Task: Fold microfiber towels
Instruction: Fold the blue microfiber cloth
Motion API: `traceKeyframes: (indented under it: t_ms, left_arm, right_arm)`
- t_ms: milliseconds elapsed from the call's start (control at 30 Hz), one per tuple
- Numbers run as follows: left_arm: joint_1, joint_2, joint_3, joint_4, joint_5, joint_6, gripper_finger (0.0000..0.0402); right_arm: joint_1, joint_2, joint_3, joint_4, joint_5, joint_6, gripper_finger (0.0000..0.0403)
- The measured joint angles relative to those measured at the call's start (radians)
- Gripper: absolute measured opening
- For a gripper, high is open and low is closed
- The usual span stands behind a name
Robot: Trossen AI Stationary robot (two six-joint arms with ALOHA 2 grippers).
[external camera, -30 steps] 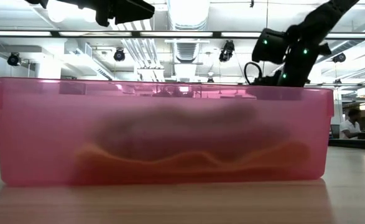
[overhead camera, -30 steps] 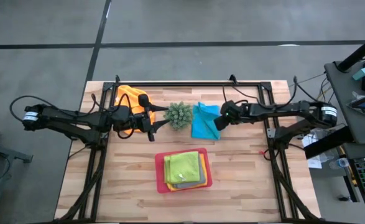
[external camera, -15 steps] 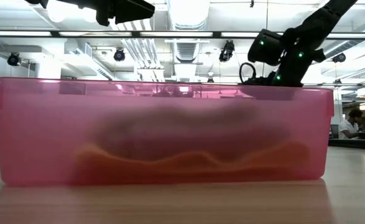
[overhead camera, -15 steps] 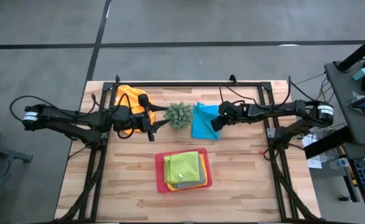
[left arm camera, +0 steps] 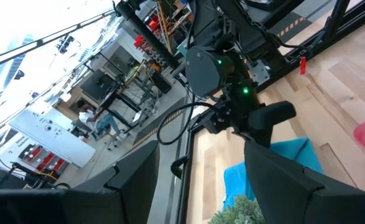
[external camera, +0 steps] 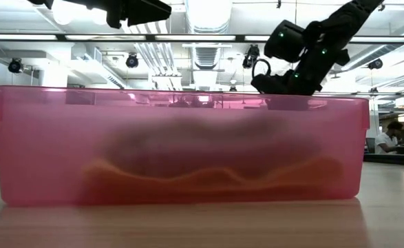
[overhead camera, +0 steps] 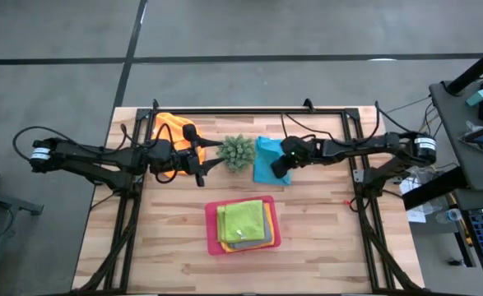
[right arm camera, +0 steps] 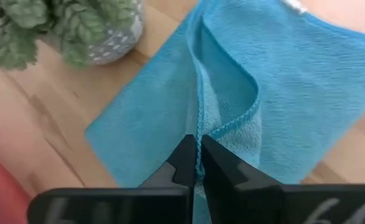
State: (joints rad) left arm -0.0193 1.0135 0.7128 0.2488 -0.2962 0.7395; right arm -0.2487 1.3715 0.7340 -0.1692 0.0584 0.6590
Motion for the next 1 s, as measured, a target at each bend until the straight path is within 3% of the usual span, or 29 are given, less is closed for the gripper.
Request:
traceKeyframes:
  t_ms: [333,1000]
  left_arm:
    - [0.0,0.0,0.0,0.005,0.0,0.0,0.0219]
    - [0.0,0.0,0.0,0.004,0.0,0.0,0.0219]
  right_arm:
    - [0.029,0.123,0.05,0.091,-0.114,-0.033,0.0013]
    - [0.074,0.251,0.198,0.095,-0.208,-0.106,0.0017]
